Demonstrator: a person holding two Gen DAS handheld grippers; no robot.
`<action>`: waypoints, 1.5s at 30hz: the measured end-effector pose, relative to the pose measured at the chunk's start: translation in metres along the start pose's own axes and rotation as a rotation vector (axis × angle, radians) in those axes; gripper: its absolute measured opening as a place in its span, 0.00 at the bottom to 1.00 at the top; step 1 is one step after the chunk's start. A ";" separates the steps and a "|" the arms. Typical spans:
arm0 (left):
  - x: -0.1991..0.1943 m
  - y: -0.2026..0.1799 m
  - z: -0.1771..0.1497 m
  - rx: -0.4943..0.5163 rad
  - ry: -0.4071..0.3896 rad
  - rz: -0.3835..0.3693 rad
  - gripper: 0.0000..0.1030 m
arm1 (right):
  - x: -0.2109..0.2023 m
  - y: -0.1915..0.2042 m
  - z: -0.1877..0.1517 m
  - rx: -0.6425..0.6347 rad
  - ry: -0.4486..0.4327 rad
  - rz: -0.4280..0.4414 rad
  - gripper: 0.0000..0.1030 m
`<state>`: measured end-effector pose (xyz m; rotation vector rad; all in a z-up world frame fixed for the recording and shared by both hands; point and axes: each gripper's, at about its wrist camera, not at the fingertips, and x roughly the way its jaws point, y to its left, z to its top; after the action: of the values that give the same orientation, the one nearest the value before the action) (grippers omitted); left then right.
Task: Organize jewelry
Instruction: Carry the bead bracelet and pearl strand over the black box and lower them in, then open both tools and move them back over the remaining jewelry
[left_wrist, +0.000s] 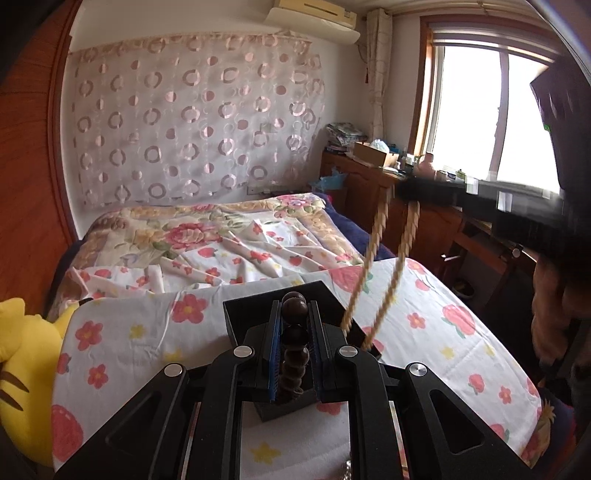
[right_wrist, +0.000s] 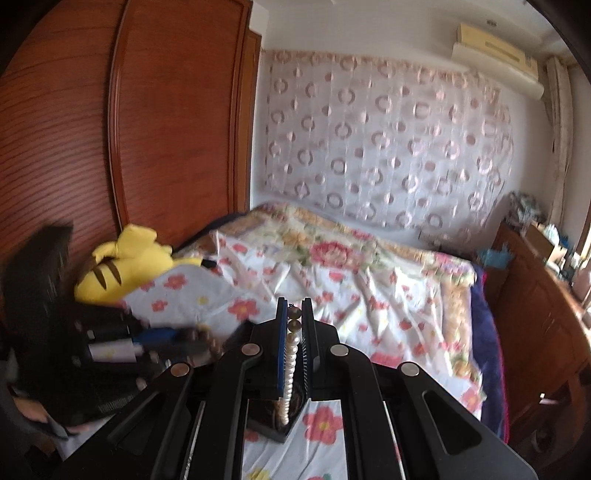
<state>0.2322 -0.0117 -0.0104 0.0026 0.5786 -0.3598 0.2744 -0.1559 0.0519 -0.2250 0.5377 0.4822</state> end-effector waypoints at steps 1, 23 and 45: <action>0.003 0.001 0.001 -0.002 0.003 0.003 0.12 | 0.005 0.001 -0.006 0.007 0.012 0.005 0.08; 0.068 0.017 0.011 -0.037 0.090 0.043 0.12 | 0.046 0.004 -0.083 0.077 0.184 0.069 0.09; 0.002 -0.002 -0.052 0.045 0.087 0.021 0.14 | -0.019 0.016 -0.127 0.072 0.155 0.132 0.27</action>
<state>0.2052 -0.0087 -0.0549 0.0677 0.6561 -0.3536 0.1966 -0.1914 -0.0458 -0.1592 0.7235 0.5758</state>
